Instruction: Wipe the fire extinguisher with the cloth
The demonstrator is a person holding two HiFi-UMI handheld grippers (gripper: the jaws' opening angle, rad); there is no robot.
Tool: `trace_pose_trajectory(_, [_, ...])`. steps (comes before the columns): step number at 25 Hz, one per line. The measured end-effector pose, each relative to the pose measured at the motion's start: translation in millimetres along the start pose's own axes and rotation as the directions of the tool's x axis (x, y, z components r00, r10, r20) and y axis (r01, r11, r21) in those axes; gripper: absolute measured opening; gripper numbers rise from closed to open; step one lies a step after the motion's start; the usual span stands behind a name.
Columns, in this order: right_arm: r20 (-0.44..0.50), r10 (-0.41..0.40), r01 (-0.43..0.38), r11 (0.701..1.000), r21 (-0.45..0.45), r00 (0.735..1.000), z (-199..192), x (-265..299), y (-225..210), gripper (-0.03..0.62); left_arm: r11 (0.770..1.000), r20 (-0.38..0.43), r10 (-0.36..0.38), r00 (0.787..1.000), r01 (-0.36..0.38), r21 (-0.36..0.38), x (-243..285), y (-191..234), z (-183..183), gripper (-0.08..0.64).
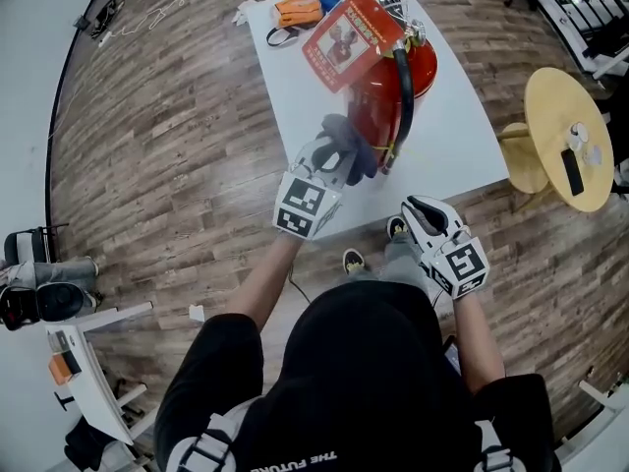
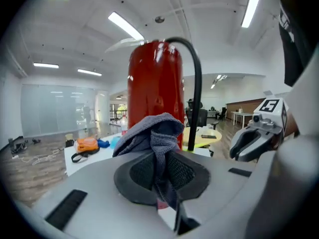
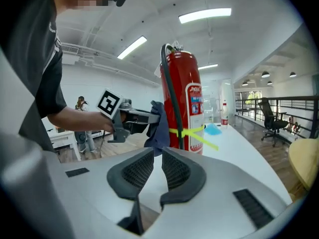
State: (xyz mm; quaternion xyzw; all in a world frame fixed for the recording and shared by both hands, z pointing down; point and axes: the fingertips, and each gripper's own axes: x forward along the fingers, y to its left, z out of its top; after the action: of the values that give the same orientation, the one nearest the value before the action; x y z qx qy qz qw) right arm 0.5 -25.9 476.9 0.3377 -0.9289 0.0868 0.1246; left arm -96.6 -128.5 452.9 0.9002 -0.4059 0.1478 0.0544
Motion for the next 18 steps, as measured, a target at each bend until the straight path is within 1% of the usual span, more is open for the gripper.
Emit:
trace_pose_trajectory(1, [0.036, -0.018, 0.018, 1.000, -0.013, 0.999, 14.8, -1.3, -3.5, 0.058, 1.000, 0.025, 0.001, 1.000, -0.002, 0.013, -5.6, -7.0, 21.0, 0.046])
trace_pose_trajectory(3, [0.111, -0.050, 0.053, 0.998, -0.021, 0.993, 47.0, -5.0, -9.6, 0.058, 0.999, 0.048, 0.014, 0.999, -0.016, 0.031, -13.0, -19.3, 52.8, 0.048])
trace_pose_trajectory(5, [0.171, -0.069, 0.071, 0.997, -0.006, 0.983, 72.8, -8.7, -13.0, 0.058, 0.999, 0.068, 0.036, 0.997, -0.038, 0.029, -13.9, -29.5, 67.7, 0.048])
trace_pose_trajectory(6, [0.185, -0.073, 0.074, 0.997, 0.000, 0.980, 76.9, -9.6, -14.2, 0.058, 0.997, 0.075, 0.057, 0.996, -0.060, 0.041, -10.6, -33.3, 67.1, 0.047])
trace_pose_trajectory(7, [0.186, -0.077, 0.077, 0.997, 0.005, 0.980, 74.9, -10.0, -15.2, 0.058, 0.994, 0.068, 0.079, 0.995, -0.083, 0.064, -4.5, -37.2, 58.6, 0.046])
trace_pose_trajectory(8, [0.175, -0.082, 0.081, 0.997, 0.012, 0.981, 68.1, -10.1, -15.8, 0.058, 0.992, 0.036, 0.093, 0.995, -0.096, 0.085, 4.0, -42.2, 41.2, 0.046])
trace_pose_trajectory(9, [0.157, -0.087, 0.085, 0.996, 0.021, 0.984, 58.3, -10.4, -15.7, 0.058, 0.992, -0.017, 0.094, 0.995, -0.092, 0.080, 13.9, -47.5, 16.3, 0.046])
trace_pose_trajectory(10, [0.137, -0.091, 0.088, 0.996, 0.028, 0.986, 48.1, -11.0, -15.0, 0.058, 0.996, -0.074, 0.083, 0.994, -0.080, 0.044, 23.9, -51.5, -11.6, 0.047])
trace_pose_trajectory(11, [0.118, -0.093, 0.090, 0.995, 0.033, 0.989, 39.5, -11.8, -13.6, 0.058, 0.998, -0.126, 0.068, 0.990, -0.069, -0.006, 32.8, -53.3, -38.8, 0.046])
trace_pose_trajectory(12, [0.100, -0.094, 0.091, 0.995, 0.035, 0.991, 32.8, -12.6, -11.9, 0.058, 0.997, -0.177, 0.053, 0.983, -0.062, -0.050, 40.2, -53.6, -63.4, 0.046])
trace_pose_trajectory(13, [0.083, -0.093, 0.091, 0.995, 0.034, 0.992, 27.7, -13.0, -10.5, 0.058, 0.995, -0.227, 0.039, 0.973, -0.058, -0.075, 46.3, -53.5, -84.3, 0.047])
trace_pose_trajectory(14, [0.069, -0.093, 0.091, 0.995, 0.032, 0.993, 23.6, -13.1, -9.7, 0.058, 0.995, -0.268, 0.026, 0.963, -0.051, -0.085, 51.5, -53.6, -100.7, 0.047])
trace_pose_trajectory(15, [0.059, -0.092, 0.090, 0.995, 0.032, 0.994, 20.3, -13.2, -9.6, 0.058, 0.996, -0.290, 0.012, 0.957, -0.038, -0.083, 55.3, -54.7, -111.7, 0.048])
trace_pose_trajectory(16, [0.052, -0.091, 0.089, 0.995, 0.034, 0.995, 17.9, -13.5, -9.9, 0.058, 0.997, -0.290, -0.006, 0.957, -0.015, -0.073, 56.8, -57.5, -116.5, 0.047])
trace_pose_trajectory(18, [0.054, -0.079, 0.077, 0.996, 0.038, 0.995, 17.3, -14.2, -11.2, 0.060, 0.996, -0.230, -0.078, 0.970, 0.066, -0.059, 53.3, -68.0, -108.5, 0.048])
